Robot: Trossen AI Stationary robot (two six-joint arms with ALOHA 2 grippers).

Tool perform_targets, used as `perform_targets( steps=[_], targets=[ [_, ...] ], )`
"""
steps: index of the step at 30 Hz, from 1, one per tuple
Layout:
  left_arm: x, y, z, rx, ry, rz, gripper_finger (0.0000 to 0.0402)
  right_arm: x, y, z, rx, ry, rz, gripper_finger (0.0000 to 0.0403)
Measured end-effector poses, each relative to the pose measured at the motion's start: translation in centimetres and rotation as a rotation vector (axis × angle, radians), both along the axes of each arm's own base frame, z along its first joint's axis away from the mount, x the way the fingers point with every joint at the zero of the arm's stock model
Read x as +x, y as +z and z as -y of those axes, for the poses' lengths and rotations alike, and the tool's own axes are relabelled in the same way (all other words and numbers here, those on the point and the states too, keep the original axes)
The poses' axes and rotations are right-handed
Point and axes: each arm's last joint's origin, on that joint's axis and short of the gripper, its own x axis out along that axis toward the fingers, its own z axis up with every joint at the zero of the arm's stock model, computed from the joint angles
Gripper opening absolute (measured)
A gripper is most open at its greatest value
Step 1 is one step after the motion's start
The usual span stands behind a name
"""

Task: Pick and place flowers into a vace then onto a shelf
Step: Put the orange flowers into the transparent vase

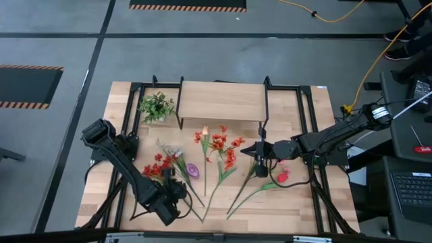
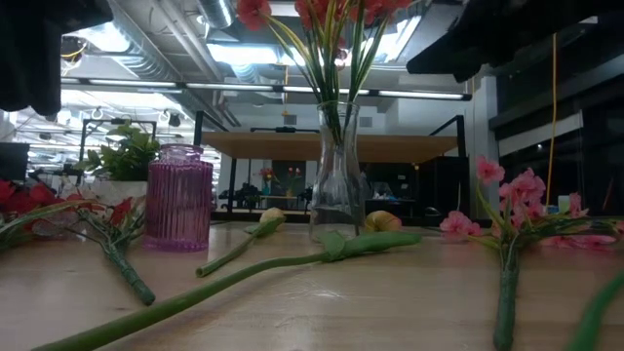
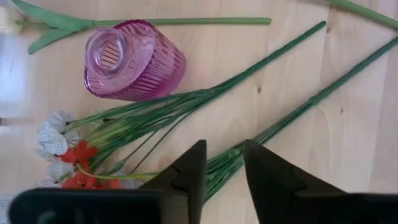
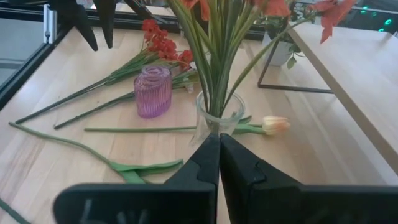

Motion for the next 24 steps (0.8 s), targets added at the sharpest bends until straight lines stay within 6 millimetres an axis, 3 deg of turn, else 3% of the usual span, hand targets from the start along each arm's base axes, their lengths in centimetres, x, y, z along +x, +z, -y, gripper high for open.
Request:
perform_targets(
  steps=[9,24],
  targets=[
    [0.0,0.0,0.0,-0.011,0.028,0.01,0.0165,-0.1,-0.1,0.0,0.015,-0.008,-0.012,0.0016],
    [-1.4,-3.0,-0.9,0.0,0.047,-0.078,0.0168,0.0,-0.1,0.0,0.015,-0.007,-0.013,0.0016]
  ],
)
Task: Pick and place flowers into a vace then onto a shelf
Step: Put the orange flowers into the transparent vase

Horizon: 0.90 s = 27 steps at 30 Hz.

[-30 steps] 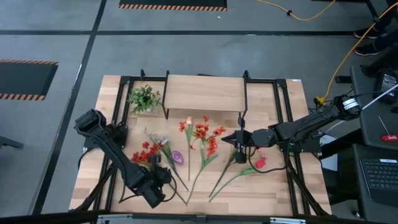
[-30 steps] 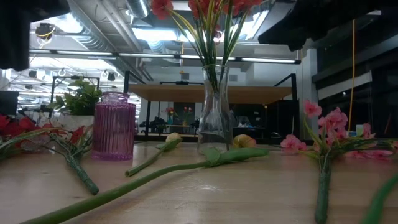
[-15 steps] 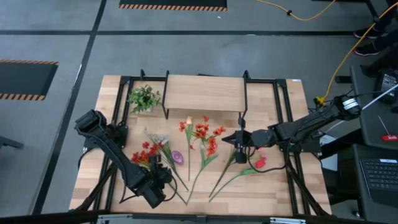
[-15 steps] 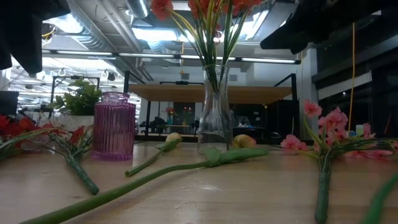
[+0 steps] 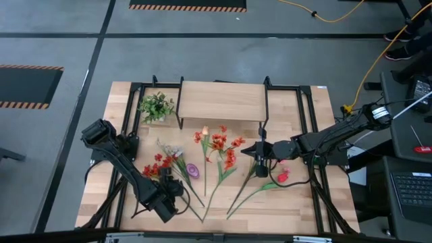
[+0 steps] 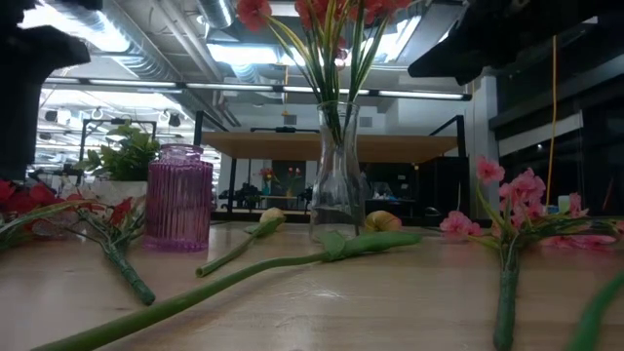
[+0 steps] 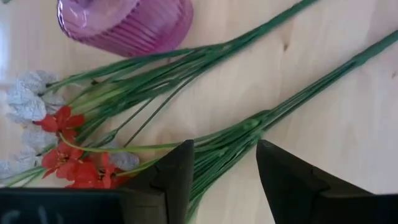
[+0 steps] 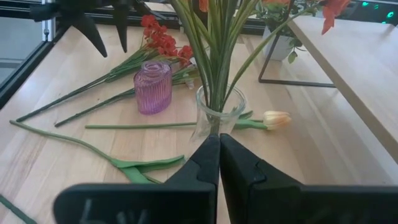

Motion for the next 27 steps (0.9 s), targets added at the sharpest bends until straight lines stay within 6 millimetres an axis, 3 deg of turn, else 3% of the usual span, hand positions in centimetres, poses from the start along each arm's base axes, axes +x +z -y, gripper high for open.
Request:
perform_targets(
  steps=[8,17,27],
  targets=[
    [-0.3,-0.9,-0.3,0.006,-0.024,-0.016,0.0165,0.0,0.0,0.0,0.0,0.0,0.0,0.0016],
    [-0.6,-1.9,-0.6,0.075,-0.264,-0.076,0.0164,0.0,0.0,0.0,0.0,0.0,0.0,0.0016],
    [-0.5,-2.2,-0.3,0.033,-0.284,-0.101,0.0159,0.0,0.0,0.0,0.0,0.0,0.0,0.0016]
  ],
)
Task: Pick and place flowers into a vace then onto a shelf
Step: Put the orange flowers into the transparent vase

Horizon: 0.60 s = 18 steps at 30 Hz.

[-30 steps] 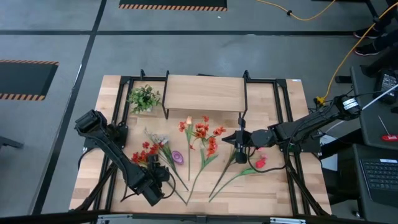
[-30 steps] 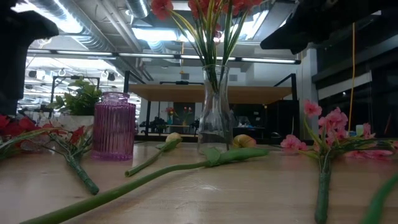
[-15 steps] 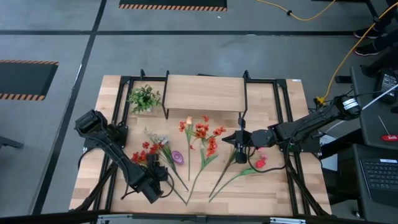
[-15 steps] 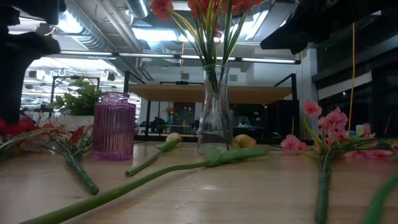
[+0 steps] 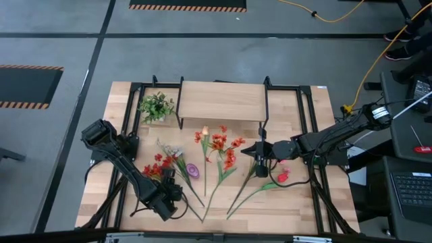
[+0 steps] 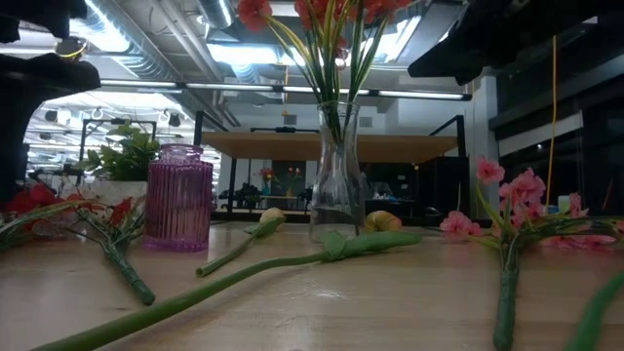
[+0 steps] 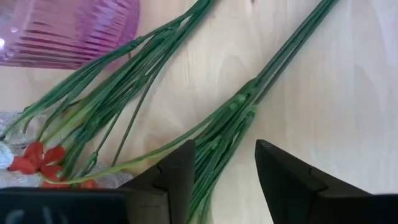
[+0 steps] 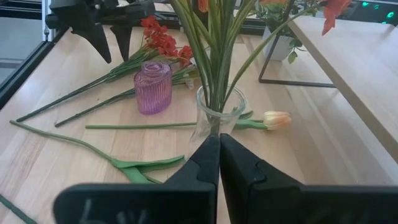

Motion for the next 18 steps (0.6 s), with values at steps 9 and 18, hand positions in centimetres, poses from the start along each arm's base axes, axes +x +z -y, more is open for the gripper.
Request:
perform_targets(
  steps=[9,18],
  targets=[
    [0.9,-2.4,-0.3,0.031,-0.001,-0.099,0.0154,0.0,0.0,0.0,0.0,0.0,0.0,0.0016],
    [1.1,-3.2,-0.3,0.026,-0.034,-0.151,0.0118,0.0,0.0,0.0,0.003,0.0,0.0,0.0016]
  ],
)
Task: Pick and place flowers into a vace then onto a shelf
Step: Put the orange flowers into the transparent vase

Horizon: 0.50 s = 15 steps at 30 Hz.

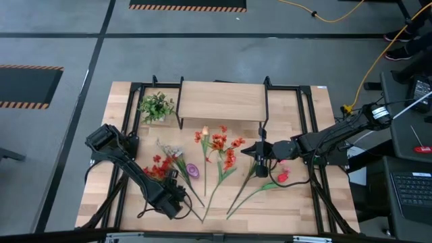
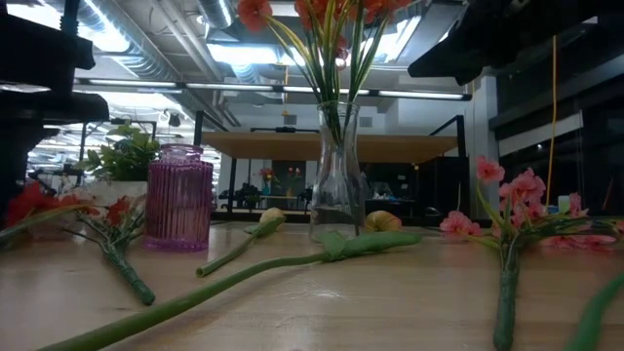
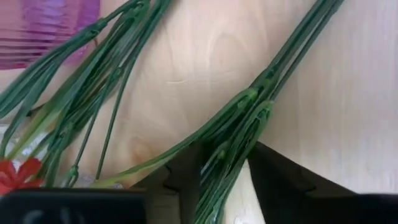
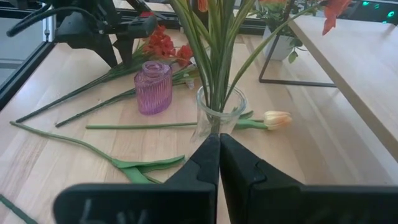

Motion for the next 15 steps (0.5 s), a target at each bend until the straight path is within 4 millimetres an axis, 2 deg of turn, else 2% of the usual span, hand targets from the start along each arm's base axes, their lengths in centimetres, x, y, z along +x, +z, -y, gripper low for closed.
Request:
perform_targets(
  steps=[7,15],
  targets=[
    [-0.4,0.3,0.9,0.022,-0.061,0.023,0.0016,0.0,0.0,0.0,0.0,0.001,0.0,0.0016],
    [-0.6,1.3,1.8,0.094,-0.064,0.059,0.0008,0.0,0.0,0.0,0.001,0.0,-0.001,0.0016]
  ],
)
